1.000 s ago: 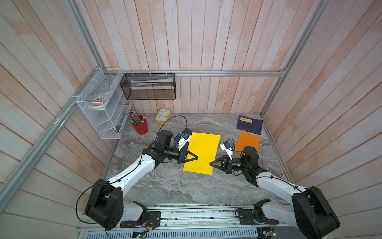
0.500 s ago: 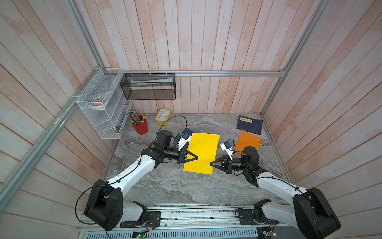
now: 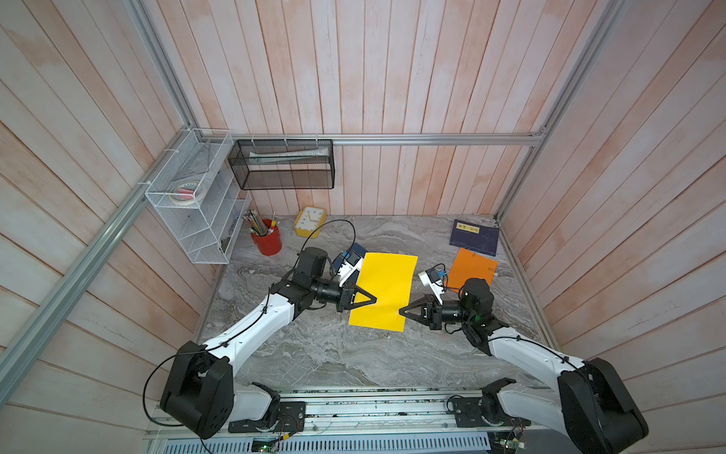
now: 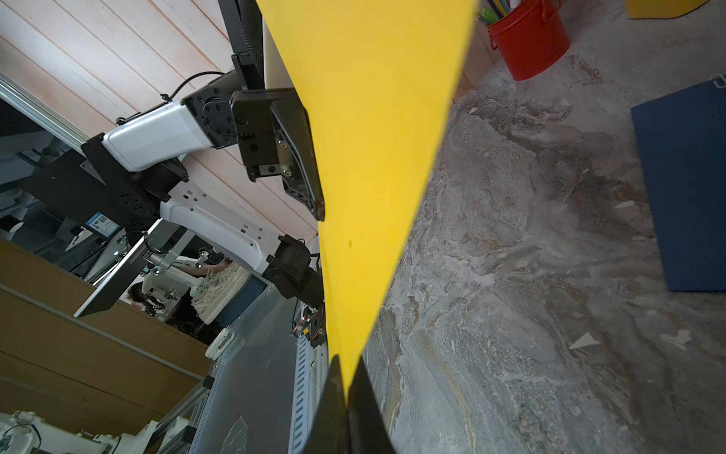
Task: Unclip the paperclips from the documents
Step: Remove the paper clip from the document.
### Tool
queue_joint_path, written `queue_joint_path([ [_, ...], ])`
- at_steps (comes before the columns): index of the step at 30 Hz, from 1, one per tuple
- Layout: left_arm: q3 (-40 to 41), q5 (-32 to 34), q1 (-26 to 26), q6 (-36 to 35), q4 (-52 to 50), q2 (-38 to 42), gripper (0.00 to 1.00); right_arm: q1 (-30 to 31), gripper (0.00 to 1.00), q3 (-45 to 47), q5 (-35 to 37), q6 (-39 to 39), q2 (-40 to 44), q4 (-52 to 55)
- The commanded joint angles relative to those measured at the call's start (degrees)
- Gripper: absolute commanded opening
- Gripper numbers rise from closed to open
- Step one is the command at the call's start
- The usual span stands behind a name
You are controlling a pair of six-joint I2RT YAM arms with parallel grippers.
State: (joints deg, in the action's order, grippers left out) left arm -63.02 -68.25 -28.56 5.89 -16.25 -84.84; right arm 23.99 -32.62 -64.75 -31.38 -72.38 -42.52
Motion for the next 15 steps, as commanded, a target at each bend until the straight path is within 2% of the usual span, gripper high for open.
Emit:
queue_joint_path([
  [1,0.77,0.57,-0.27,0.26,1.71,1.50,0.00,0.36,0.17,-0.38,-2.47,-0.62,-0.37,-2.58],
  [8,0.73,0.92,-0.22,0.26,1.44,1.39,0.00,0.36,0.02,-0.32,-2.79,-0.70,-0.39,-2.35],
  [15,0.48,2.00,-0.25,0.24,1.35,1.50,0.02,0.37,0.00,-0.43,-3.38,-1.58,-0.66,-2.77],
])
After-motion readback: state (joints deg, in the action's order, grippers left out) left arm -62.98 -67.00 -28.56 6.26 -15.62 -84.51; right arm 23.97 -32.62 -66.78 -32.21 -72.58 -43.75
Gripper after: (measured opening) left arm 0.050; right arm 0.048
